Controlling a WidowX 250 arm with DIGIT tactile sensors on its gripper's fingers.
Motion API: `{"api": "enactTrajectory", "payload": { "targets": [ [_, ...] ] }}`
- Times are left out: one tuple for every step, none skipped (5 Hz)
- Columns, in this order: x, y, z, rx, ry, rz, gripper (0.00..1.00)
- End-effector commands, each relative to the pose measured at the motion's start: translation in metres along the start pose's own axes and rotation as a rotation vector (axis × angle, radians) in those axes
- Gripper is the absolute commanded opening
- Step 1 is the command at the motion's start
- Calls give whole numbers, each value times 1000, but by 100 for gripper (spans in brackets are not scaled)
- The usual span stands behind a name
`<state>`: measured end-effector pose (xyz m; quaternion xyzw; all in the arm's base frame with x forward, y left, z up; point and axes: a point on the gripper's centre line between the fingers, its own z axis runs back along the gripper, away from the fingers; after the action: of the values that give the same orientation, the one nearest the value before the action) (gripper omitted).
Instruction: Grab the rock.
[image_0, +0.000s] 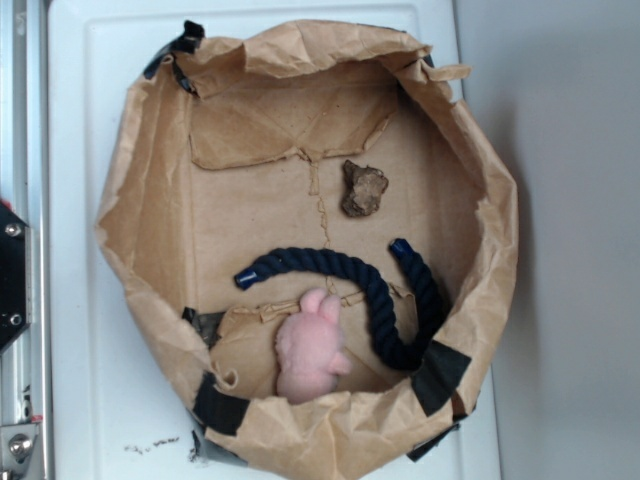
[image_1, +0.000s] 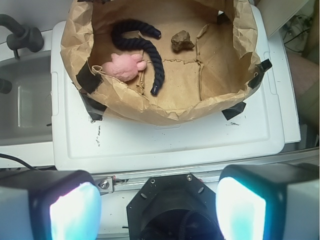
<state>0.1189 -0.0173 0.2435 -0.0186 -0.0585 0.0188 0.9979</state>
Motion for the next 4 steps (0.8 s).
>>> {"api": "enactTrajectory", "payload": {
  "targets": [
    [0, 0, 0, 0, 0, 0, 100],
    [19, -7, -11, -2, -27, 5, 100],
    [46, -10, -18, -19, -51, 62, 100],
    [66, -13, -23, -28, -67, 80, 100]
  ]
}}
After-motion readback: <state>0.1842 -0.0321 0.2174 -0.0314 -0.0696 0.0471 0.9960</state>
